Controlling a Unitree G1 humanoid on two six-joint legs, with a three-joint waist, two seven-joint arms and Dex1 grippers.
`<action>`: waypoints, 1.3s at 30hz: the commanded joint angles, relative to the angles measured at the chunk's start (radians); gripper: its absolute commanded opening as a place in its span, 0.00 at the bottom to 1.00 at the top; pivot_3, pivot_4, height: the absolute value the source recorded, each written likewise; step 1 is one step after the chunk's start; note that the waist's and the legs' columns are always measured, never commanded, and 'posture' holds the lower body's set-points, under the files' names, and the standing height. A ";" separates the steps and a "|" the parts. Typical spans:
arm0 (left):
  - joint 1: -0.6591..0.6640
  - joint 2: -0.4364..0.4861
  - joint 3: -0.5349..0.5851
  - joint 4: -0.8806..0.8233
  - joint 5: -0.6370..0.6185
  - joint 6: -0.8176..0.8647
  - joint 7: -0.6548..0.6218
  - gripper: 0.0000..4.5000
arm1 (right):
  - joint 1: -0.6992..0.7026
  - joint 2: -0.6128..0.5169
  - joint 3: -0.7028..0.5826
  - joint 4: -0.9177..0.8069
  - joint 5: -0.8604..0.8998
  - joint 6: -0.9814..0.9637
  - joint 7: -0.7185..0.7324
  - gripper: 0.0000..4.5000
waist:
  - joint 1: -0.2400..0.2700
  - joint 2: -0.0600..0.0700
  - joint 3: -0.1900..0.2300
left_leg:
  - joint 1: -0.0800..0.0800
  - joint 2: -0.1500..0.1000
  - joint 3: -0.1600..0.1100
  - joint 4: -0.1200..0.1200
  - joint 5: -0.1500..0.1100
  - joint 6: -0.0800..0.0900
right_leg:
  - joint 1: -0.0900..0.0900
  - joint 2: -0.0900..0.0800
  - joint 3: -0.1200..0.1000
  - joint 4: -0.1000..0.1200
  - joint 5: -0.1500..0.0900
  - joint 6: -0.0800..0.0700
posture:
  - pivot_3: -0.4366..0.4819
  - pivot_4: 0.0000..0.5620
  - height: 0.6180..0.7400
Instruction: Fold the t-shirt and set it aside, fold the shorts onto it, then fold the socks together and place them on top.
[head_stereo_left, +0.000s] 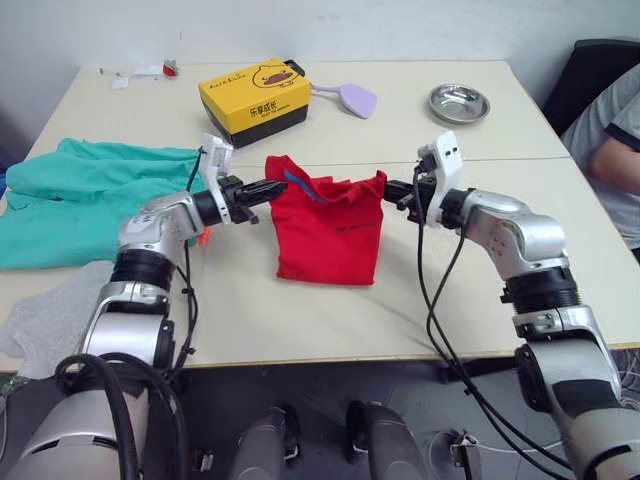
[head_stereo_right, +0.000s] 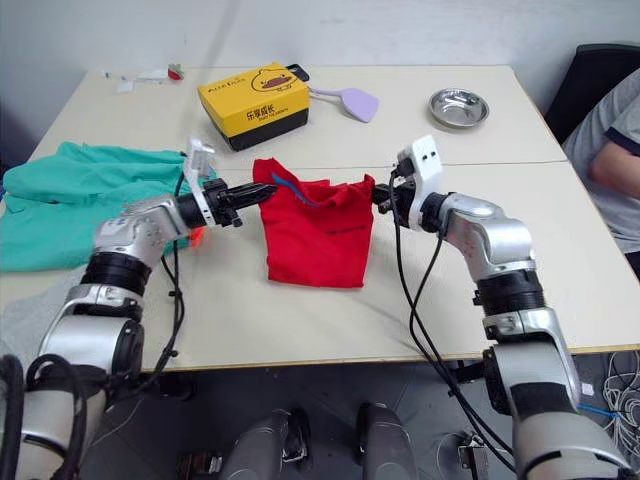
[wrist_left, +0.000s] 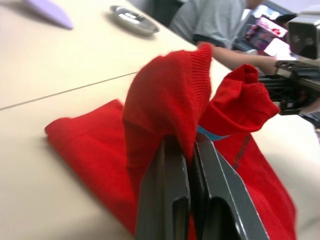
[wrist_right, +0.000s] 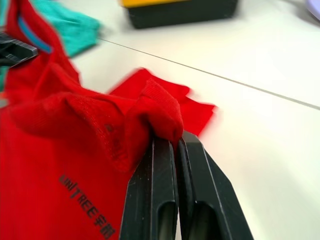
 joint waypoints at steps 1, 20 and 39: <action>-0.059 -0.023 0.069 0.103 0.035 -0.064 0.076 0.01 | -0.051 0.030 -0.043 0.072 -0.059 -0.014 -0.068 0.00 | -0.001 0.000 0.000 | 0.000 0.000 0.000 0.000 0.000 0.000 | 0.000 0.000 0.000 0.000 0.000 0.000 | 0.48 0.27 1.00; -0.092 -0.110 0.239 0.278 0.118 -0.253 0.228 0.01 | -0.121 0.195 -0.177 0.327 -0.152 -0.262 -0.201 0.00 | -0.014 0.000 0.000 | 0.000 0.000 0.001 0.000 0.002 -0.002 | -0.001 0.001 0.001 0.003 0.000 0.000 | 0.48 0.27 1.00; 0.334 0.028 0.088 -0.416 0.193 -0.616 -0.182 1.00 | 0.246 -0.067 -0.014 -0.269 -0.214 -0.459 0.331 1.00 | -0.027 0.000 0.000 | 0.001 0.001 0.003 -0.003 0.001 -0.004 | -0.002 0.004 0.003 0.001 0.000 0.000 | 0.48 0.27 1.00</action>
